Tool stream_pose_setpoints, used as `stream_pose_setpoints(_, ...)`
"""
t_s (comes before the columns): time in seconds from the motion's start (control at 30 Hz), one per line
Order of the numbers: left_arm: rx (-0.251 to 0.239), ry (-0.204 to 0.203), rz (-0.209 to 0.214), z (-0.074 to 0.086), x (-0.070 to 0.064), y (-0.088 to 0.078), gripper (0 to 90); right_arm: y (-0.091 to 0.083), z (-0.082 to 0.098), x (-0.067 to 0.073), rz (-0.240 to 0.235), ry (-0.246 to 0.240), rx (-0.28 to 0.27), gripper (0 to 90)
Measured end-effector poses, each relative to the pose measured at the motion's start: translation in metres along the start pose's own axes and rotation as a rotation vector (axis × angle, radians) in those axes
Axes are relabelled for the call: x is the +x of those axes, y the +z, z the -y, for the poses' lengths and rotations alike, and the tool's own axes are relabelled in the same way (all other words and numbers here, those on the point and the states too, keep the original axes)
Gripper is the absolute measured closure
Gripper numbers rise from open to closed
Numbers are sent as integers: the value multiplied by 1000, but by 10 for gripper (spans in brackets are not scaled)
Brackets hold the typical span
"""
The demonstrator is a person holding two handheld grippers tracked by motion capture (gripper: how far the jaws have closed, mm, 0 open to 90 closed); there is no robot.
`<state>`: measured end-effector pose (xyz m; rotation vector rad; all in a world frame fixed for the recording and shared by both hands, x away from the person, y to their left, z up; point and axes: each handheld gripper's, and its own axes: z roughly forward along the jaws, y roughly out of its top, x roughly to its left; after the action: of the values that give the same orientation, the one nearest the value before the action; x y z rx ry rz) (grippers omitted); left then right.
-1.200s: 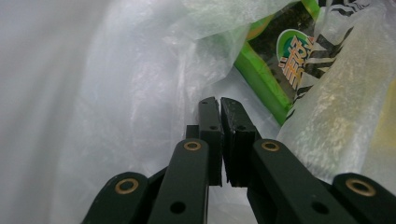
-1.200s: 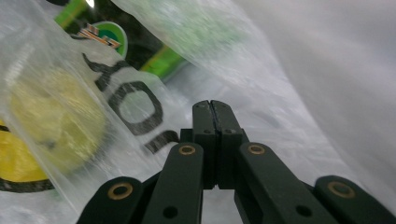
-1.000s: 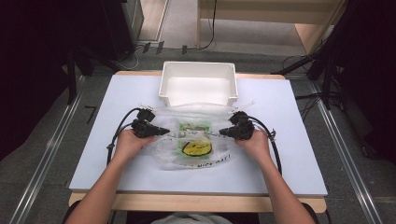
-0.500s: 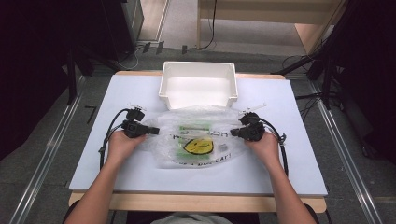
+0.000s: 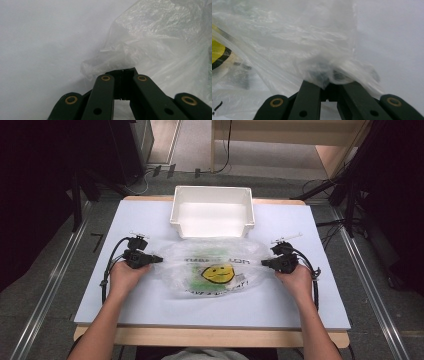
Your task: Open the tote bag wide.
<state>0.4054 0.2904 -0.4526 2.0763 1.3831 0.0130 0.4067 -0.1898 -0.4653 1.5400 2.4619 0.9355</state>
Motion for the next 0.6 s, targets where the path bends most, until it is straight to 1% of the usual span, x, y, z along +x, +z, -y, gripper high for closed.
stream_pose_setpoints(0.07, -2, -6, -1, 1, 0, 0, 900, -3, 2, -3, 23, 5, 3, 900)
stream_pose_setpoints(0.13, -4, -20, 13, 1, 3, -1, 900, -6, 4, -6, 39, 25, 9, 900)
stream_pose_setpoints(0.2, -6, -28, 19, 1, 4, -1, 900, -8, 7, -10, 40, 42, 12, 900)
stream_pose_setpoints(0.23, -5, -25, 18, 1, 4, -1, 900, -10, 8, -12, 37, 47, 8, 900)
stream_pose_setpoints(0.3, -9, -19, 22, 2, 5, -1, 900, -11, 11, -13, 38, 44, 7, 900)
stream_pose_setpoints(0.37, -14, -28, 34, 3, 7, -1, 900, -12, 12, -13, 40, 24, 6, 900)
stream_pose_setpoints(0.4, -17, -33, 43, 3, 7, 0, 900, -12, 12, -14, 35, 22, 6, 900)
stream_pose_setpoints(0.47, -17, -19, 34, 3, 6, -1, 900, -12, 13, -15, 29, 22, 3, 900)
stream_pose_setpoints(0.5, -17, -15, 26, 3, 5, -1, 900, -13, 13, -16, 35, 11, 1, 900)
stream_pose_setpoints(0.53, -20, -8, 17, 3, 4, -1, 900, -13, 14, -15, 41, 13, 3, 900)
stream_pose_setpoints(0.6, -24, 3, 7, 4, 2, -1, 900, -14, 16, -17, 39, 17, -4, 900)
